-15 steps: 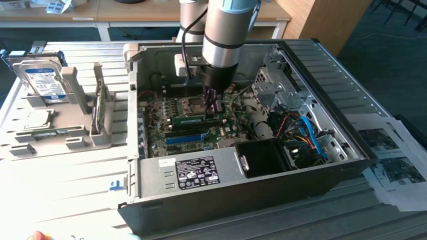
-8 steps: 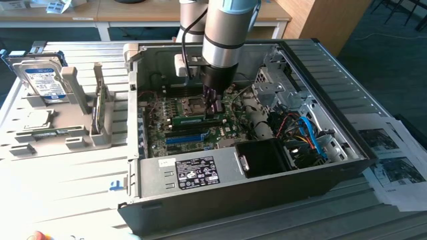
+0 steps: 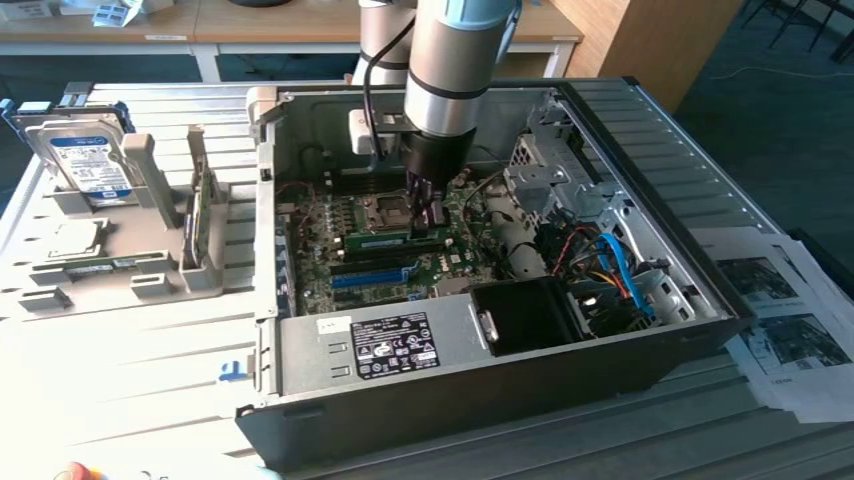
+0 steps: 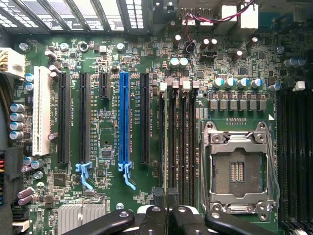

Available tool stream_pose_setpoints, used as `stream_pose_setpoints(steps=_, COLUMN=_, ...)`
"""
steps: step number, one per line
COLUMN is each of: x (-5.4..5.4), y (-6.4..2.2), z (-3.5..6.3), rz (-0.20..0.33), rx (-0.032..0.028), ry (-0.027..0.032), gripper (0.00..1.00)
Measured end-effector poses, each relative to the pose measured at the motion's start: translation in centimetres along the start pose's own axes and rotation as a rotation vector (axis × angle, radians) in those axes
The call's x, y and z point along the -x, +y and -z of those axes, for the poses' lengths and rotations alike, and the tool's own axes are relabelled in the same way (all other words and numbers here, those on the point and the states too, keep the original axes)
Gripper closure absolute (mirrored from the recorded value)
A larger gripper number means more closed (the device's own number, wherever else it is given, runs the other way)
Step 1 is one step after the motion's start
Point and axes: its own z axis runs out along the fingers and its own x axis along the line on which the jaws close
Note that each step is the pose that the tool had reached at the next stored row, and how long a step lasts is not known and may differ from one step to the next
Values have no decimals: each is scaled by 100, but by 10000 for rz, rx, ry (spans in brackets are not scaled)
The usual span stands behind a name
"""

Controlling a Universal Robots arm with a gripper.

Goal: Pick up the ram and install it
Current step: 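Insert the ram into the slot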

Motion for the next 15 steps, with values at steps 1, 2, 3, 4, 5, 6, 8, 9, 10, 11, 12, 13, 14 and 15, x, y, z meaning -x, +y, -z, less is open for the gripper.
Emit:
stream_pose_setpoints(steps=1, x=0, y=0, z=0, rz=0, rx=0, ry=0, gripper=88)
stream_pose_setpoints(steps=2, x=0, y=0, z=0, rz=0, rx=-1, ry=0, gripper=88)
stream_pose_setpoints(steps=3, x=0, y=0, z=0, rz=0, rx=-1, ry=0, gripper=88)
stream_pose_setpoints(steps=4, x=0, y=0, z=-1, rz=1, rx=-1, ry=0, gripper=88)
stream_pose_setpoints(steps=5, x=1, y=-1, z=-6, rz=1, rx=-1, ry=-3, gripper=88)
stream_pose_setpoints(steps=6, x=1, y=-1, z=-8, rz=0, rx=-1, ry=-3, gripper=88)
stream_pose_setpoints(steps=8, x=3, y=0, z=-9, rz=0, rx=0, ry=-1, gripper=88)
stream_pose_setpoints(steps=9, x=3, y=0, z=-9, rz=0, rx=-1, ry=-1, gripper=88)
stream_pose_setpoints(steps=10, x=3, y=2, z=-10, rz=0, rx=-1, ry=-1, gripper=88)
stream_pose_setpoints(steps=11, x=3, y=4, z=-10, rz=-1, rx=-1, ry=-2, gripper=88)
stream_pose_setpoints(steps=12, x=3, y=8, z=-10, rz=-2, rx=-1, ry=-2, gripper=88)
stream_pose_setpoints(steps=13, x=3, y=12, z=-10, rz=0, rx=-2, ry=-3, gripper=88)
stream_pose_setpoints(steps=14, x=3, y=18, z=-11, rz=0, rx=-2, ry=-3, gripper=88)
stream_pose_setpoints(steps=15, x=3, y=24, z=-10, rz=0, rx=-4, ry=-2, gripper=88)
